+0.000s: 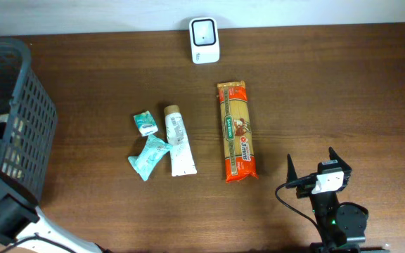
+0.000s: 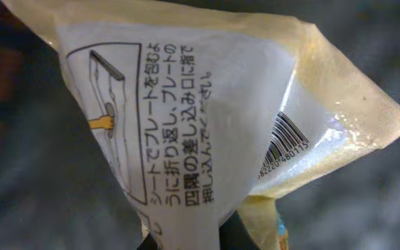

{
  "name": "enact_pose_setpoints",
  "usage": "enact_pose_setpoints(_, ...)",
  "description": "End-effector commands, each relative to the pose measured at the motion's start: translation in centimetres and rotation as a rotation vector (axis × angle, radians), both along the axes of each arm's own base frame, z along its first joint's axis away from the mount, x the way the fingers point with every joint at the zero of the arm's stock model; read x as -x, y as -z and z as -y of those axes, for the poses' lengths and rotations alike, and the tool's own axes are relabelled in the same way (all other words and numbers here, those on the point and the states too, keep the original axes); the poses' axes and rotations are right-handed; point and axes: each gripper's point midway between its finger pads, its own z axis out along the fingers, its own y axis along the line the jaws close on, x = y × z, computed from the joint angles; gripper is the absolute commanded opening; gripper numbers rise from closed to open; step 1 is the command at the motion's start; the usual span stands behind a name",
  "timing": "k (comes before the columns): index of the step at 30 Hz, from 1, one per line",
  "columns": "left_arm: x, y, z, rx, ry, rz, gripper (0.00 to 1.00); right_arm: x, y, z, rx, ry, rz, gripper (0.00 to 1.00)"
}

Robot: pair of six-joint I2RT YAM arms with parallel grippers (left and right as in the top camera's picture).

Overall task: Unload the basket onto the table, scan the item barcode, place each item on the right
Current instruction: 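Pick the yellow-white bag from the basket with left gripper, place it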

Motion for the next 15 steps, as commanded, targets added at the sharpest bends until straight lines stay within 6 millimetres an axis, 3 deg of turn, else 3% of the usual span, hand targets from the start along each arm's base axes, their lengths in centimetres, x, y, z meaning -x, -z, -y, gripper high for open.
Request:
enact_pose_setpoints(1, -1.5, -14.4, -0.3, -0.101, -0.193, 0.312, 0.00, 0.0, 0.3, 0.1, 0.000, 0.006, -0.003, 0.99)
enact_pose_setpoints(3, -2.5, -20.0, 1.4, -0.075, -0.175, 0.476, 0.00, 0.0, 0.3, 0.1, 0.000, 0.006, -0.003, 0.99)
enact_pose_setpoints(5, -3.7, -28.4, 5.9, 0.017, -0.057, 0.746, 0.00, 0.0, 0.3, 0.1, 0.000, 0.006, -0.003, 0.99)
enact_pose_setpoints(7, -3.9, -32.9, 10.1, 0.098, 0.054, 0.878, 0.00, 0.0, 0.3, 0.1, 0.000, 0.006, -0.003, 0.99)
enact_pose_setpoints(8, -4.0, -34.5, 13.1, 0.153, 0.128, 0.916, 0.00, 0.0, 0.3, 0.1, 0.000, 0.006, -0.003, 0.98)
enact_pose_setpoints(10, -4.6, -35.2, 18.8, 0.252, 0.258, 0.909, 0.00, 0.0, 0.3, 0.1, 0.000, 0.006, -0.003, 0.99)
enact_pose_setpoints(12, -5.3, -34.0, 22.9, 0.328, 0.319, 0.848, 0.00, 0.0, 0.3, 0.1, 0.000, 0.006, -0.003, 0.99)
enact_pose_setpoints(15, -6.8, -28.7, 28.6, 0.325, 0.321, 0.640, 0.00, 0.0, 0.3, 0.1, 0.000, 0.006, -0.003, 0.99)
